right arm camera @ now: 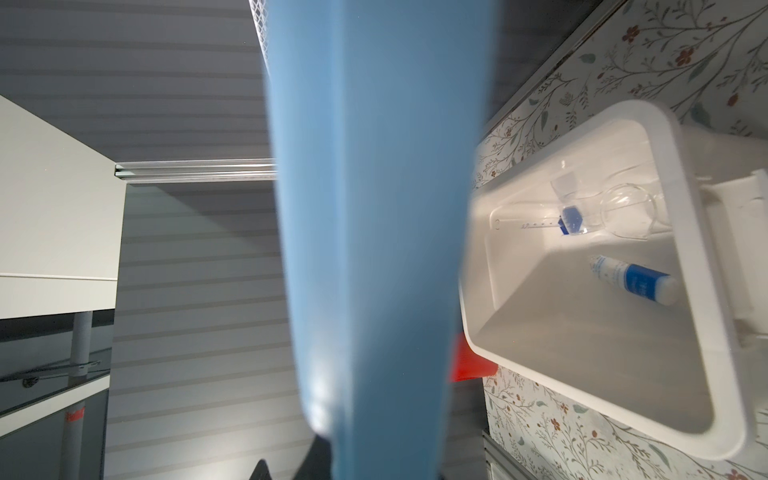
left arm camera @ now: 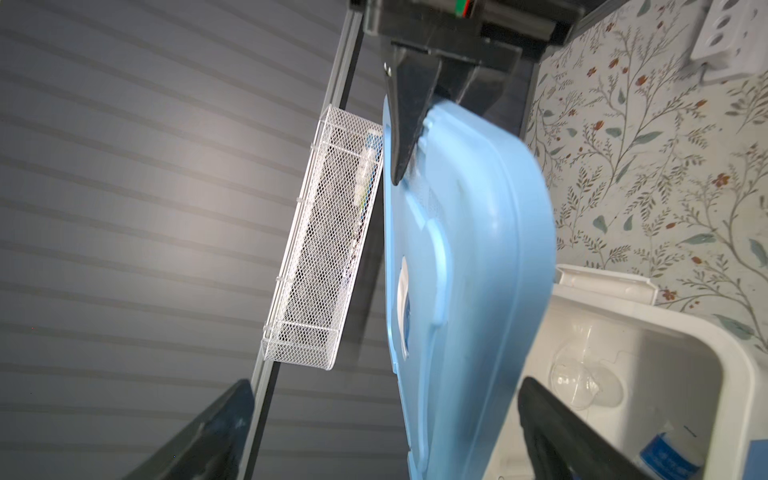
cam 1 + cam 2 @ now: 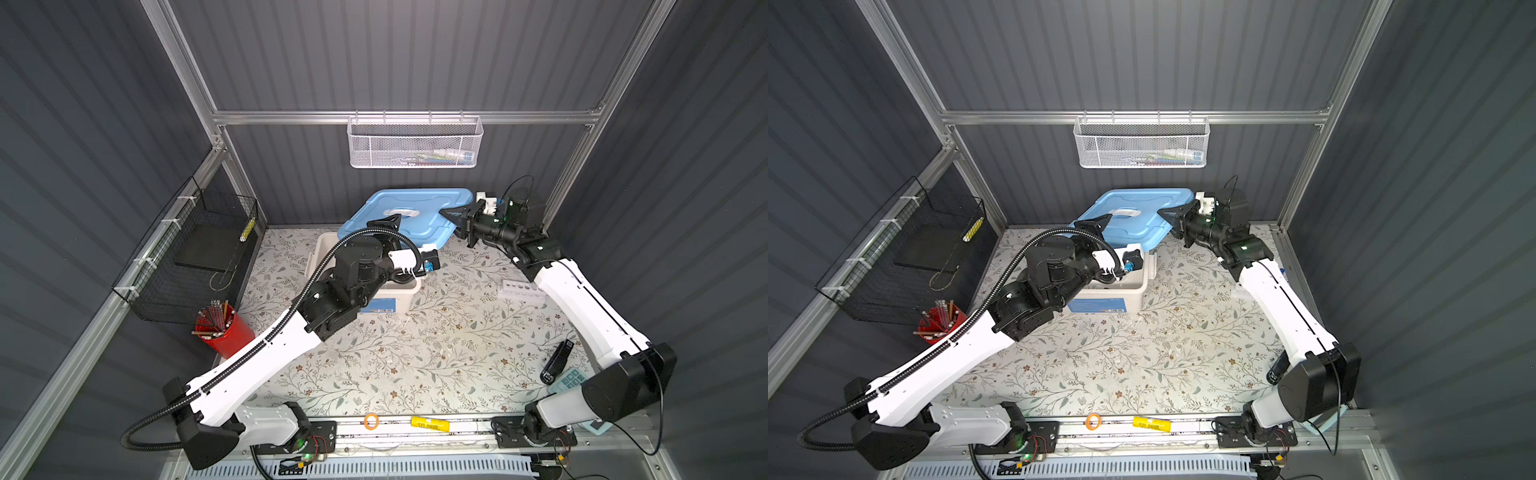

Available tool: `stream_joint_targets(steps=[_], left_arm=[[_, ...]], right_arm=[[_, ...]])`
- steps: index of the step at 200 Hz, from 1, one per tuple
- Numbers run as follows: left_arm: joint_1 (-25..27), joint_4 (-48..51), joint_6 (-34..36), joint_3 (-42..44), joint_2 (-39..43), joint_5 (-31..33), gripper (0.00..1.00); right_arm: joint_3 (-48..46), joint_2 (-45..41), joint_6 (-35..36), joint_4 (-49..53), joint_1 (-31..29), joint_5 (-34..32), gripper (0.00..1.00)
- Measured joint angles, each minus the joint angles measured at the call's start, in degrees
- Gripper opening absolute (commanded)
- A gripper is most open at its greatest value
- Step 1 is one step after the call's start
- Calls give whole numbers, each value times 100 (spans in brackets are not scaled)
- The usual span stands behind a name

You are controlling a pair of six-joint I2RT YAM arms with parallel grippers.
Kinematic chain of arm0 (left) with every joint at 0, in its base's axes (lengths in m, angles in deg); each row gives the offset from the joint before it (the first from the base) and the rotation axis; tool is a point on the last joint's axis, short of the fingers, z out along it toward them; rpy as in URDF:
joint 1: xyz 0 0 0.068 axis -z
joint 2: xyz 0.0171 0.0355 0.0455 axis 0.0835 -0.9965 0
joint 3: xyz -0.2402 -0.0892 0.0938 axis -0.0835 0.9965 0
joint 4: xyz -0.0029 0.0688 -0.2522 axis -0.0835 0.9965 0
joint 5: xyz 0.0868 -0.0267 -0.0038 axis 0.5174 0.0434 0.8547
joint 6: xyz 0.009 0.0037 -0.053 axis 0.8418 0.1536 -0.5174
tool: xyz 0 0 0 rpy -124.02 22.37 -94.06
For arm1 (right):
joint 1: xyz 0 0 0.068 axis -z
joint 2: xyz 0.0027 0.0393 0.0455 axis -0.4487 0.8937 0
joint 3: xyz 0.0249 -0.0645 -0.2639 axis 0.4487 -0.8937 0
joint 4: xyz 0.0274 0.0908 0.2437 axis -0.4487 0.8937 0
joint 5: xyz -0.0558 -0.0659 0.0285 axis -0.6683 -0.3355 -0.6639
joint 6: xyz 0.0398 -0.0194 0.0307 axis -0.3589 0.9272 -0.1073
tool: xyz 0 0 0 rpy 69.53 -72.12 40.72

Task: Organize the chemistry lab equipment
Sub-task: 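Lower the blue lid flat onto the bin with both grippers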

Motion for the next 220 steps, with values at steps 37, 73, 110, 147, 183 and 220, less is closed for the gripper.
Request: stream_joint_targets(steps=[37, 73, 110, 147, 183, 220], left_arm=[[2, 190, -369, -197, 238, -387, 100], [2, 330, -811, -297, 498, -658, 100], [2, 435, -1335, -520, 702, -592, 100], [-153, 605, -1956, -730, 713, -498, 100], [-1436, 859, -3029, -774, 623, -1145, 100], [-3202, 914, -4306, -767, 188, -2485, 99]], right_arm=[[2, 116, 105, -7, 173, 42, 14], [177, 350, 297, -4, 264, 295, 14], [317, 503, 470, -229, 256, 861, 14], [328, 621, 841, -417, 184, 1456, 14], [354, 815, 1303, -463, 94, 1893, 14], [354, 1108, 1517, -636, 2, 2179, 13]])
